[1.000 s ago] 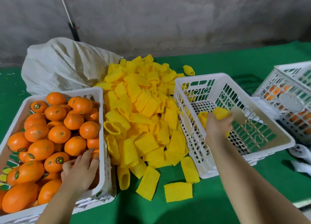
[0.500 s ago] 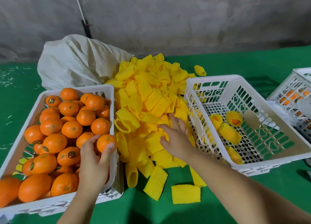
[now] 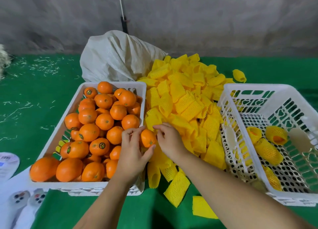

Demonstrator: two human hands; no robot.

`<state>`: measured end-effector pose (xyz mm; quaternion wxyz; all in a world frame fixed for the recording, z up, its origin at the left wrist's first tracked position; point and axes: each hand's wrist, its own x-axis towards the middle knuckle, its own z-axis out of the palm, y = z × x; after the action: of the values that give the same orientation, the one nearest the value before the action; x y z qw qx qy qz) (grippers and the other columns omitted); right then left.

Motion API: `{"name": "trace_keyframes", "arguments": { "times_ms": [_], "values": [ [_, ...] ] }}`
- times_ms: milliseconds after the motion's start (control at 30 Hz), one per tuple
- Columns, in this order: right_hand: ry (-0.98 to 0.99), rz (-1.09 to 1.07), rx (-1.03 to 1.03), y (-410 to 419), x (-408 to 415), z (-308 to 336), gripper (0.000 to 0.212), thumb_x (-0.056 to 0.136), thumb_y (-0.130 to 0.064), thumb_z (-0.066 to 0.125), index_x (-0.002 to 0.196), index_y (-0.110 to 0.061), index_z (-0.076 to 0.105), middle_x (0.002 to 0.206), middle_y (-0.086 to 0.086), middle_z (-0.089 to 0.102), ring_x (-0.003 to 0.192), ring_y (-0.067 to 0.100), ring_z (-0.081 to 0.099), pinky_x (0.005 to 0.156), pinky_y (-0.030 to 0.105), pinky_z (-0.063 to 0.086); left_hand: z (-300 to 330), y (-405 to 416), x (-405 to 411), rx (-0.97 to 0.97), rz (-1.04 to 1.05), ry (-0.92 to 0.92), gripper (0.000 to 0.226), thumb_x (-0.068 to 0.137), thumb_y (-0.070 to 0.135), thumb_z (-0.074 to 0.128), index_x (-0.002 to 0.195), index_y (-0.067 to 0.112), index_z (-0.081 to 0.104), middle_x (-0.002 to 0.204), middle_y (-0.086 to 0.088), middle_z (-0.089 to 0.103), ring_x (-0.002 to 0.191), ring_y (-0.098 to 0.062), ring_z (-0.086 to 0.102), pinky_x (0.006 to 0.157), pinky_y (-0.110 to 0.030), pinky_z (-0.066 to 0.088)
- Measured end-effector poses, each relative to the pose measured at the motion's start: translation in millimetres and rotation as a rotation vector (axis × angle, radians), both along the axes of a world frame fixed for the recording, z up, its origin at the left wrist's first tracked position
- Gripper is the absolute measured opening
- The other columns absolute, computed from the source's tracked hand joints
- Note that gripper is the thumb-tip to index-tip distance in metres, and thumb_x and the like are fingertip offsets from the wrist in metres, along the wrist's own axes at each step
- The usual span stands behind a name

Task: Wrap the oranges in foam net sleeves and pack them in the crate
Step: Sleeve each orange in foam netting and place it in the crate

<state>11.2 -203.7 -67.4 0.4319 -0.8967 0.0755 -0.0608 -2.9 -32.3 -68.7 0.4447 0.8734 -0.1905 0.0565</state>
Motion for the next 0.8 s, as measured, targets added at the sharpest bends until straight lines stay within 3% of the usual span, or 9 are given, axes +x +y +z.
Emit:
{"name": "trace_keyframes", "arguments": {
  "times_ms": [100, 167, 233, 300, 400, 467, 567, 667, 800],
  "values": [
    [-0.198, -0.065, 0.150, -3, -24, 1, 0.022, 0.098, -0.001, 0.058, 0.107, -0.019, 0.067, 0.098, -0.011, 0.061, 0.085, 0.003, 0.059, 0.077, 0.035, 0.052, 10, -3, -11, -0.163, 0.029, 0.002, 0.064, 0.087, 0.052, 0.073, 0.144, 0.034, 0.050, 0.131, 0.006, 0.035, 0.123, 0.014, 0.040, 0.095, -0.005, 0.040],
    [-0.234, -0.117, 0.259, -1, -37, 7, 0.031, 0.099, -0.004, 0.060, 0.108, -0.030, 0.048, 0.092, -0.022, 0.056, 0.073, -0.001, 0.055, 0.067, 0.038, 0.051, 16, -11, -20, -0.341, 0.086, 0.073, 0.060, 0.087, 0.048, 0.074, 0.141, 0.039, 0.049, 0.132, 0.004, 0.042, 0.123, 0.013, 0.044, 0.094, -0.004, 0.041],
    [-0.245, -0.103, 0.493, 5, -48, 18, 0.044, 0.098, -0.002, 0.060, 0.117, -0.036, 0.039, 0.109, -0.024, 0.062, 0.089, 0.001, 0.067, 0.077, 0.034, 0.059, 20, -22, -29, -0.550, 0.082, 0.217, 0.061, 0.087, 0.042, 0.074, 0.142, 0.034, 0.050, 0.138, 0.003, 0.053, 0.123, 0.001, 0.058, 0.092, -0.013, 0.050],
    [-0.212, -0.060, 0.674, 9, -60, 26, 0.047, 0.098, -0.008, 0.057, 0.126, -0.044, 0.048, 0.119, -0.020, 0.068, 0.105, 0.000, 0.069, 0.084, 0.023, 0.058, 21, -26, -34, -0.670, 0.024, 0.310, 0.060, 0.091, 0.031, 0.074, 0.146, 0.023, 0.051, 0.129, 0.010, 0.067, 0.112, -0.003, 0.068, 0.086, -0.018, 0.054],
    [-0.122, -0.109, 0.750, 9, -70, 40, 0.023, 0.105, -0.023, 0.058, 0.112, -0.042, 0.068, 0.111, -0.019, 0.073, 0.110, 0.004, 0.069, 0.094, 0.029, 0.059, 20, -21, -31, -0.686, -0.031, 0.354, 0.056, 0.097, 0.027, 0.076, 0.148, 0.024, 0.052, 0.125, 0.016, 0.070, 0.111, -0.004, 0.069, 0.091, -0.025, 0.056],
    [-0.048, -0.121, 0.730, 7, -72, 47, 0.014, 0.106, -0.021, 0.059, 0.109, -0.031, 0.068, 0.105, -0.013, 0.074, 0.091, 0.013, 0.076, 0.077, 0.032, 0.061, 16, -15, -29, -0.707, -0.046, 0.400, 0.061, 0.090, 0.040, 0.074, 0.147, 0.031, 0.054, 0.134, 0.008, 0.067, 0.119, -0.011, 0.067, 0.102, -0.035, 0.056],
    [0.045, -0.082, 0.578, -2, -74, 57, 0.017, 0.100, -0.014, 0.065, 0.099, -0.030, 0.068, 0.084, -0.021, 0.073, 0.056, 0.010, 0.066, 0.051, 0.025, 0.047, 13, -10, -28, -0.703, -0.069, 0.446, 0.054, 0.087, 0.046, 0.066, 0.140, 0.046, 0.058, 0.138, 0.000, 0.063, 0.124, -0.022, 0.064, 0.109, -0.052, 0.052],
    [0.116, -0.048, 0.515, -11, -74, 61, 0.010, 0.094, -0.015, 0.069, 0.098, -0.024, 0.071, 0.075, -0.013, 0.069, 0.049, 0.008, 0.051, 0.048, 0.021, 0.042, 8, -7, -25, -0.749, -0.108, 0.510, 0.053, 0.089, 0.043, 0.065, 0.141, 0.045, 0.059, 0.144, -0.003, 0.061, 0.129, -0.028, 0.062, 0.112, -0.062, 0.047],
    [-0.098, -0.290, 0.260, -11, -68, 52, 0.015, 0.093, -0.013, 0.071, 0.086, -0.014, 0.058, 0.070, -0.004, 0.054, 0.054, 0.007, 0.044, 0.052, 0.024, 0.034, 8, -2, -26, -0.740, -0.204, 0.495, 0.057, 0.091, 0.046, 0.068, 0.147, 0.035, 0.058, 0.153, -0.001, 0.054, 0.140, -0.031, 0.054, 0.113, -0.068, 0.042]
  ]
}}
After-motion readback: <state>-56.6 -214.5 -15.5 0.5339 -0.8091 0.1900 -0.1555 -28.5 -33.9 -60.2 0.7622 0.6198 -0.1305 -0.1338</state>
